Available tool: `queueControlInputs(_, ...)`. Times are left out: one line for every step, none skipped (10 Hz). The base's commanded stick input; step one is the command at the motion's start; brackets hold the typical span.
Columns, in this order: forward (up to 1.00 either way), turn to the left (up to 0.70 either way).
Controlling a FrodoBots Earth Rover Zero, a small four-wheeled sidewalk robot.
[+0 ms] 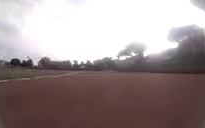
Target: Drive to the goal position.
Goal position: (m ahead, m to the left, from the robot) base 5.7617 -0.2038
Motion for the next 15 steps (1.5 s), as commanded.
queueControlInputs(0.70,0.00)
queueControlInputs(0.70,0.00)
queueControlInputs(0.70,0.00)
queueControlInputs(0.70,0.00)
queueControlInputs(0.70,0.00)
queueControlInputs(0.70,0.00)
queueControlInputs(0.70,0.00)
queueControlInputs(0.70,0.00)
queueControlInputs(0.70,0.00)
queueControlInputs(0.70,0.00)
queueControlInputs(0.70,0.00)
queueControlInputs(0.70,0.00)
queueControlInputs(0.70,0.00)
queueControlInputs(0.70,0.00)
queueControlInputs(0.70,0.00)
